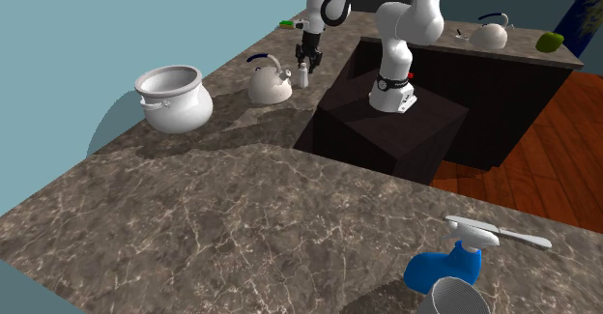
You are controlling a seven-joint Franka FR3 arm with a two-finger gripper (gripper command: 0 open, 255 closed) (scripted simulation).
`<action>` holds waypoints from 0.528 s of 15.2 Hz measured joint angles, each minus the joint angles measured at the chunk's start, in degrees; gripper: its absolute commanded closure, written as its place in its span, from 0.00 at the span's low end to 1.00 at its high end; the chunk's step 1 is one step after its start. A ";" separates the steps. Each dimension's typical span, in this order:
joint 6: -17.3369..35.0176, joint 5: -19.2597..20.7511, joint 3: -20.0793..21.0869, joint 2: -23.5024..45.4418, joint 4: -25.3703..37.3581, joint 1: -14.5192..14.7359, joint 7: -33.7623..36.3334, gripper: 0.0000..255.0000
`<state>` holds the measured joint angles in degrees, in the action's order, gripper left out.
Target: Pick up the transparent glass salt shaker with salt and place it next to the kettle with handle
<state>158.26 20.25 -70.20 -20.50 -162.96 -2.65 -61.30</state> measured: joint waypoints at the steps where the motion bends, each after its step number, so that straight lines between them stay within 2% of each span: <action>1: 0.00 0.00 0.00 0.00 0.00 0.00 0.00 0.00; 5: 0.00 0.00 -0.01 0.00 0.00 0.01 0.00 0.00; 6: -1.18 0.67 1.41 -1.00 0.14 -1.59 0.44 0.00; 8: -6.17 3.40 7.45 -5.57 0.11 -8.09 2.59 0.00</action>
<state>152.08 23.65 -62.75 -26.07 -162.85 -10.74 -58.71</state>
